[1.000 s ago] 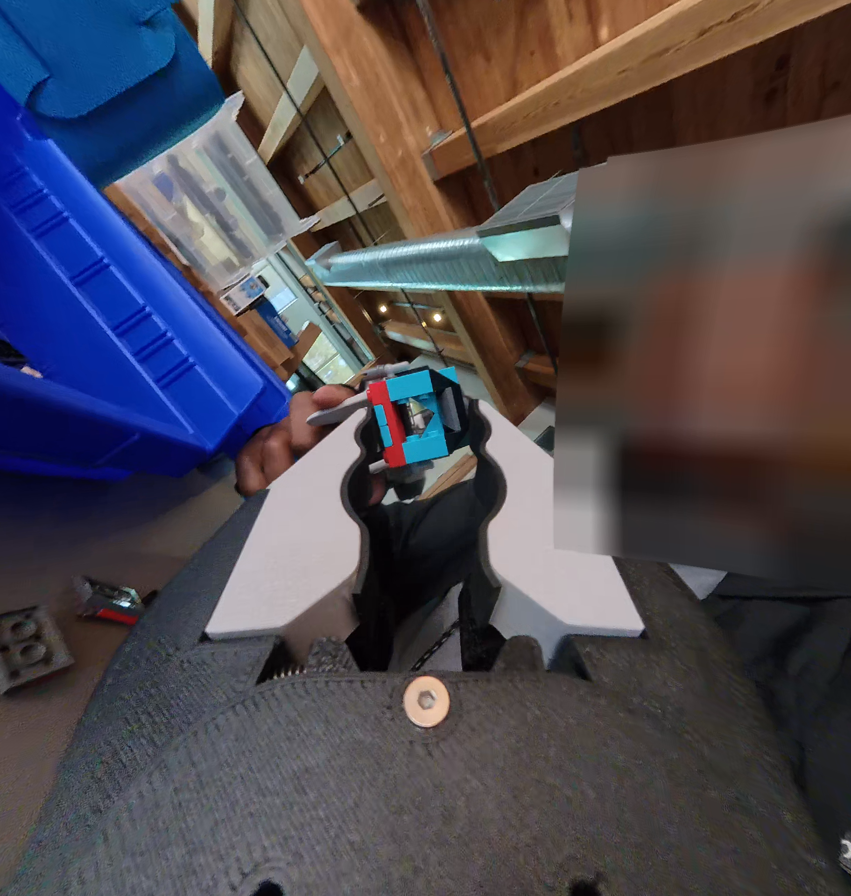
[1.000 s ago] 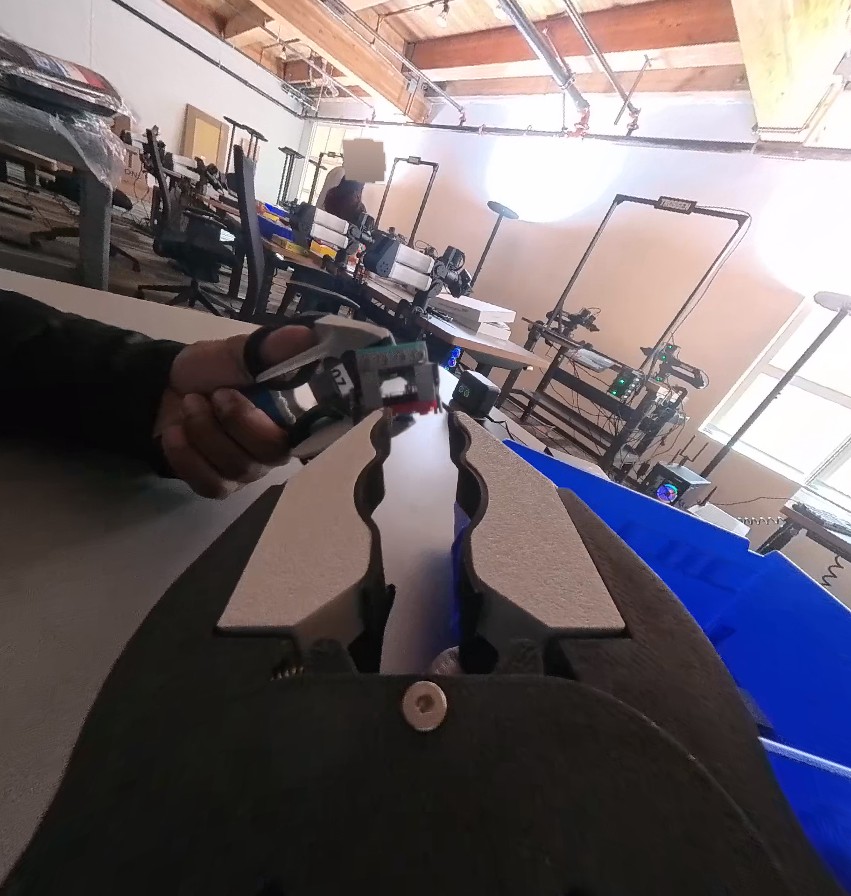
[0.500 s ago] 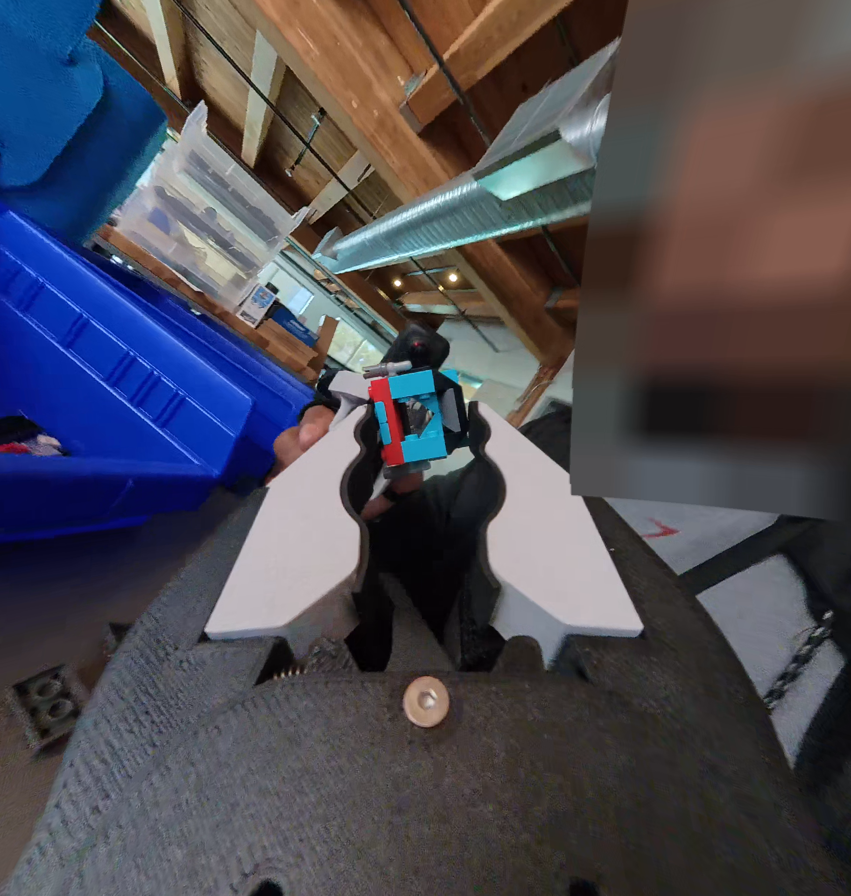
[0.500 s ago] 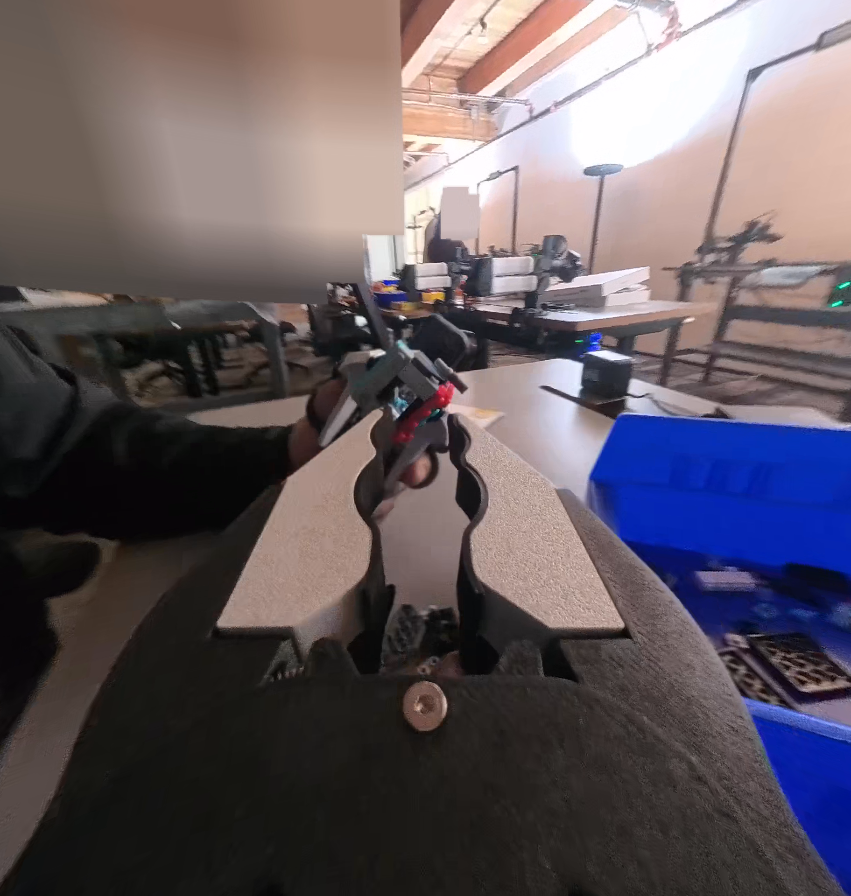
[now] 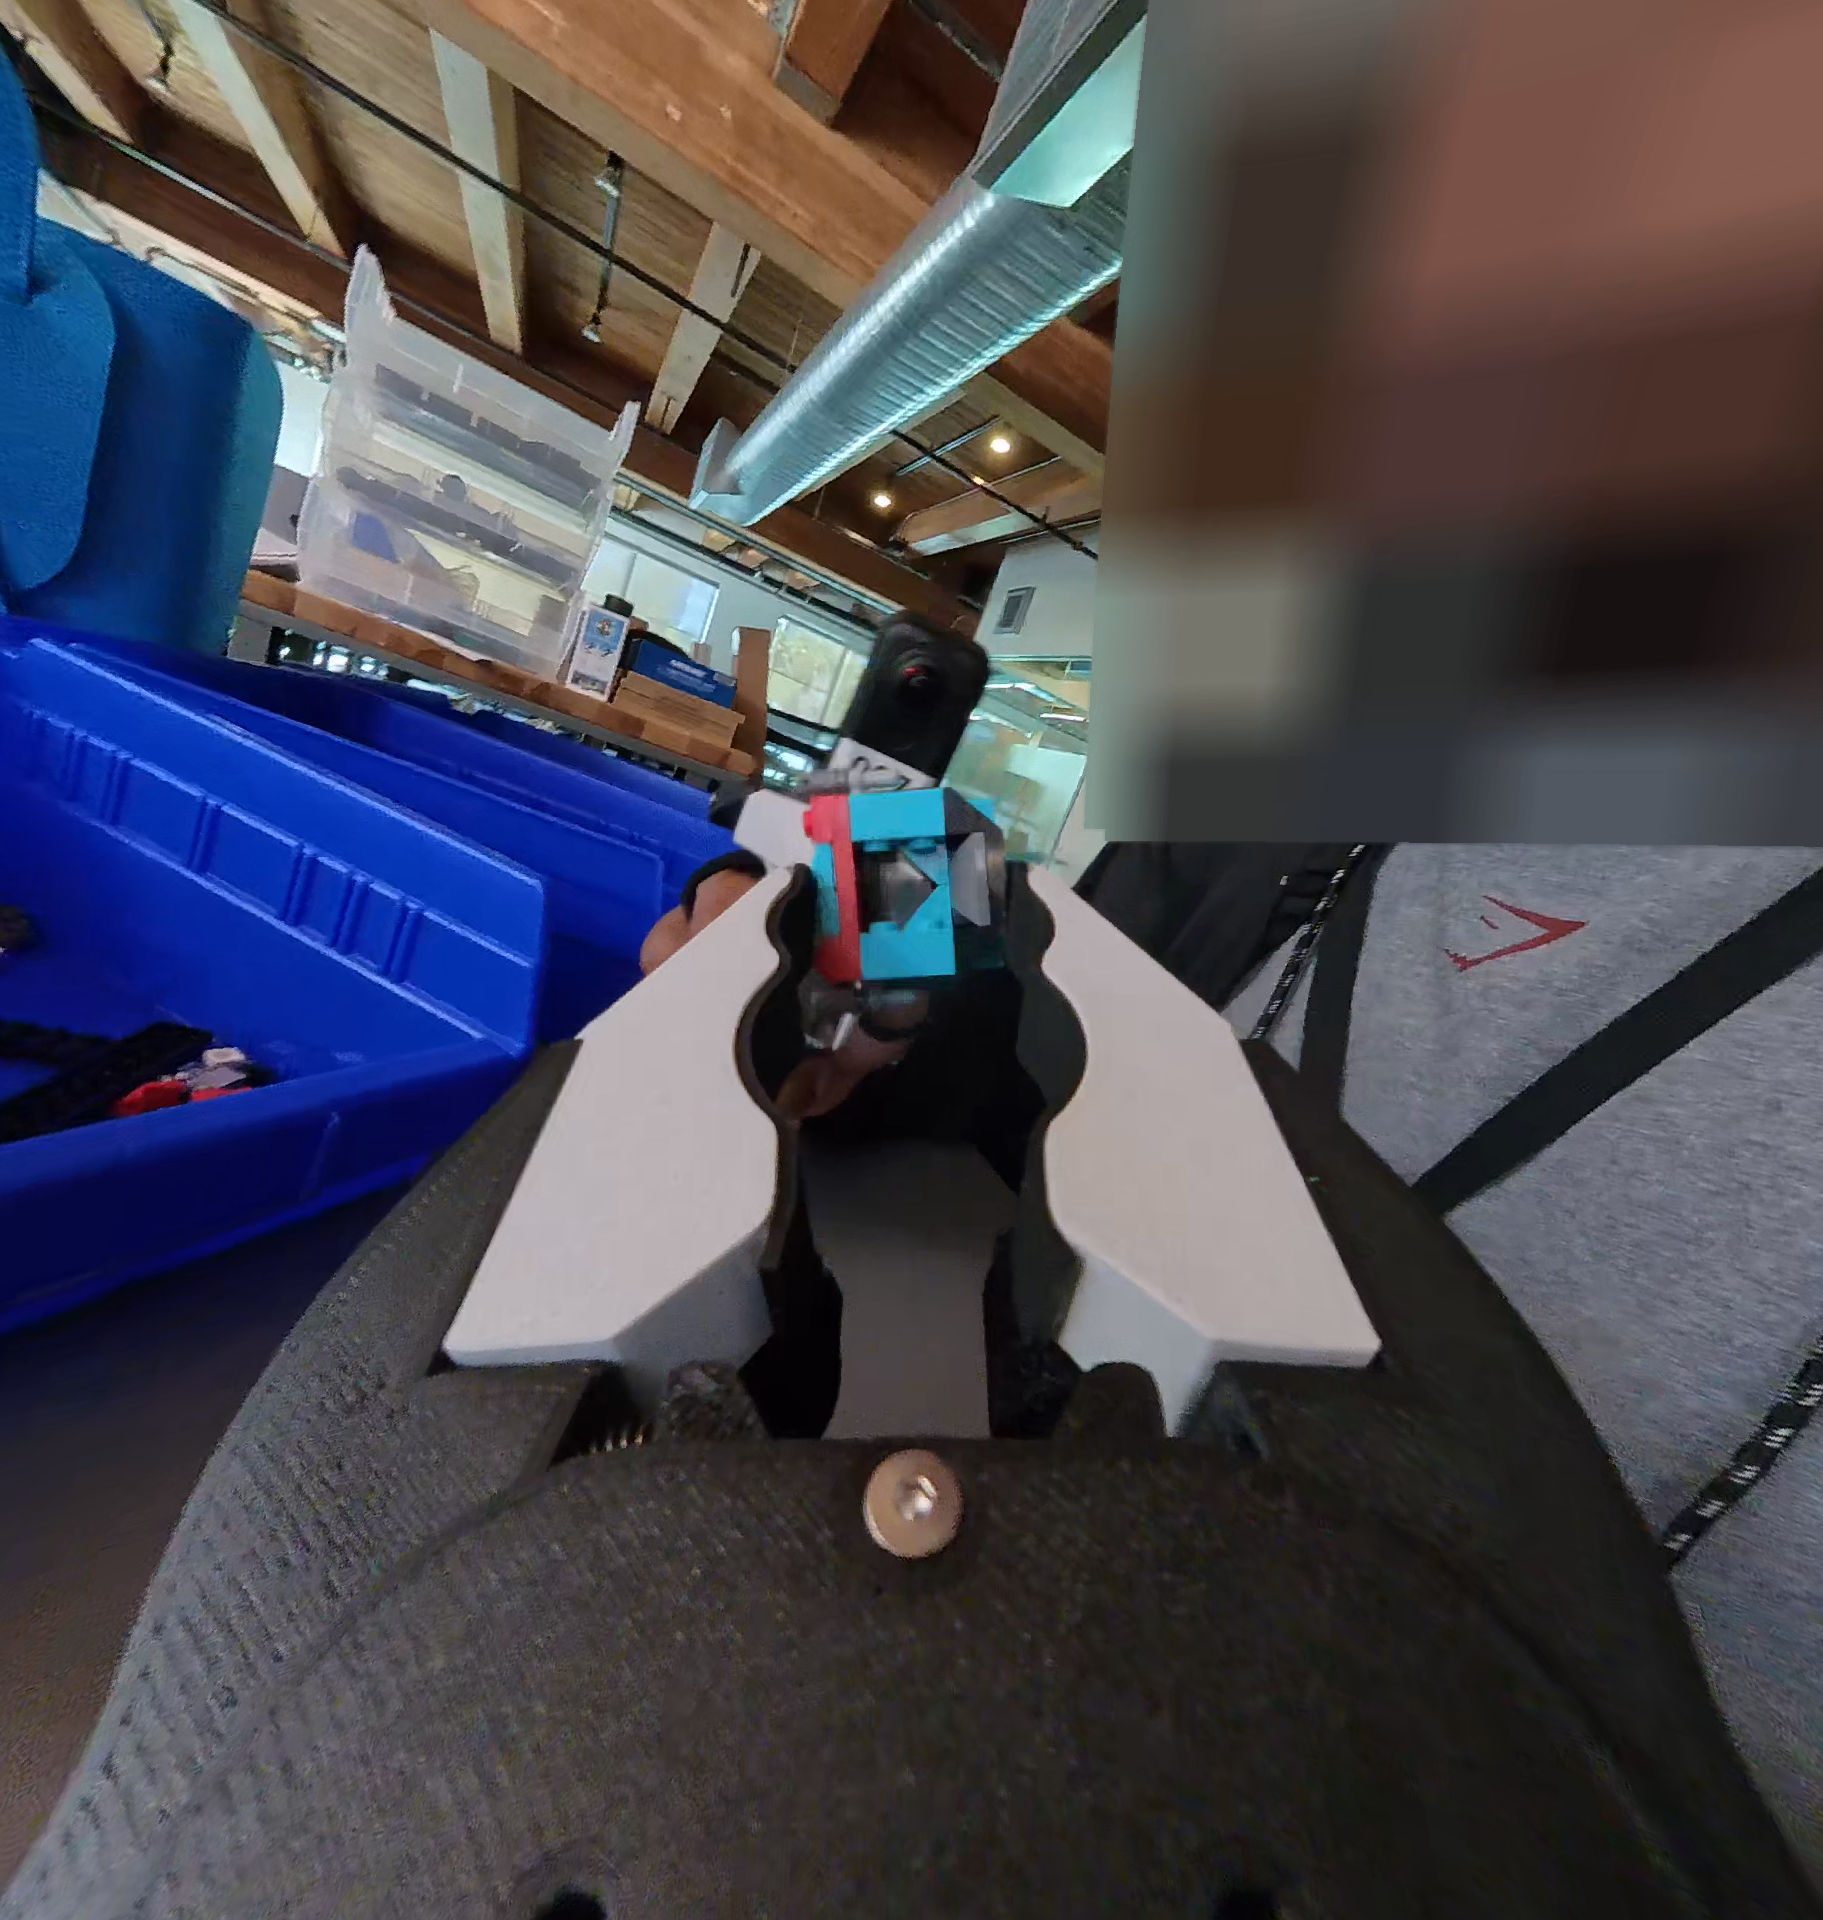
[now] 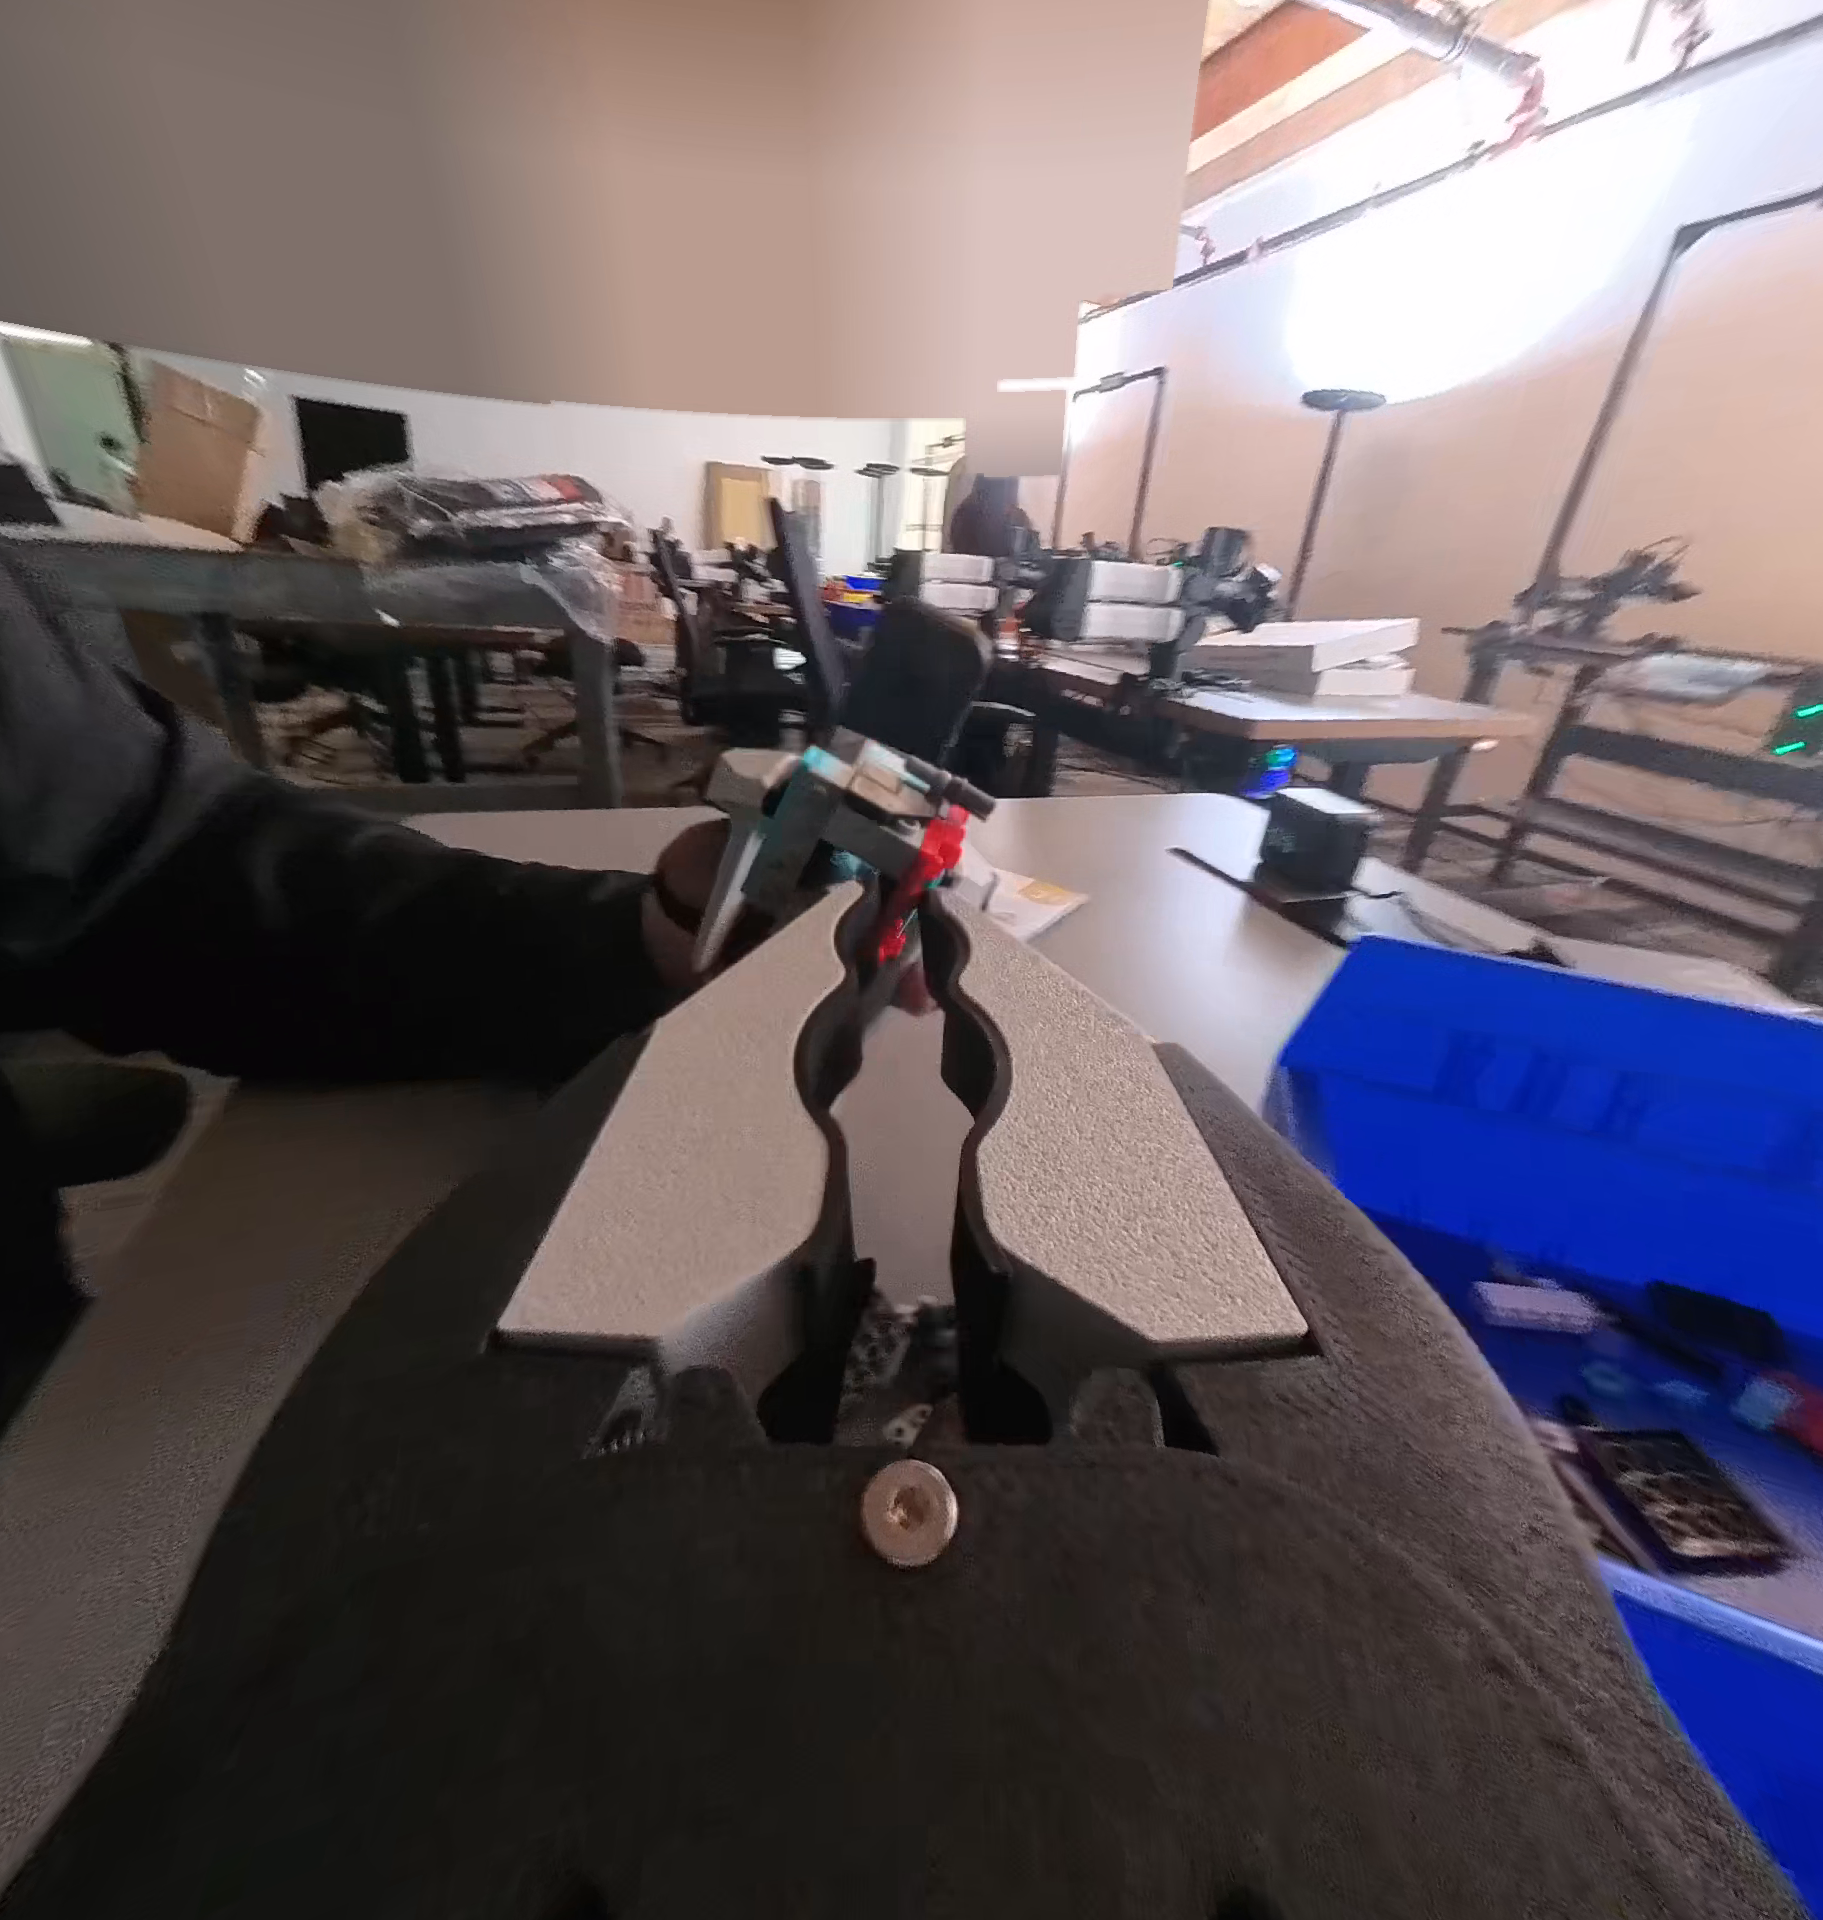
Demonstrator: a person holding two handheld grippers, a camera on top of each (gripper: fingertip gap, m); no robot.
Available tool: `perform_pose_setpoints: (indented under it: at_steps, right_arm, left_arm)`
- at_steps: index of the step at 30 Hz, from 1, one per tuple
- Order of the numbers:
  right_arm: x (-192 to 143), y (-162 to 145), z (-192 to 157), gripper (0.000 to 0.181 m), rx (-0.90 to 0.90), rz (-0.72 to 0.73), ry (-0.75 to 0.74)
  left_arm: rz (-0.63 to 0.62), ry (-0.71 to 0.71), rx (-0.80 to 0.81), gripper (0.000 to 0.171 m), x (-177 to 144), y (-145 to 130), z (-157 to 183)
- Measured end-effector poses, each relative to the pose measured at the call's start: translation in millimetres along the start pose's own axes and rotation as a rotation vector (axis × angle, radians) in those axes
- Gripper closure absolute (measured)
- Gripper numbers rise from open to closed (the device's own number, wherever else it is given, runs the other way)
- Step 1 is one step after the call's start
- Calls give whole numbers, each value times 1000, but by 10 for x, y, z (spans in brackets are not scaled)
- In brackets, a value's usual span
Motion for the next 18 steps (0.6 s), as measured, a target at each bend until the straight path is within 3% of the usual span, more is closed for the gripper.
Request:
perform_pose_setpoints:
  at_steps: [9, 18]
  right_arm:
    - [-50, -35, 262, 177, -399, -125, -472]
    - [-79, -40, 333, 177, -485, -173, -617]
  left_arm:
    - [-62, 315, 25, 120, -105, -7, -371]
    - [-135, 539, 248, 111, -47, 0, -403]
Point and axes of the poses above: each gripper's, where its closed fingertips meet, x out along the fingers, y out of its top, z = x × y across the jaws, the point moved 1 cm from there along -x, back along the fingers, and after that the axes turned 14 degrees about -z, right-handed, at the moved point
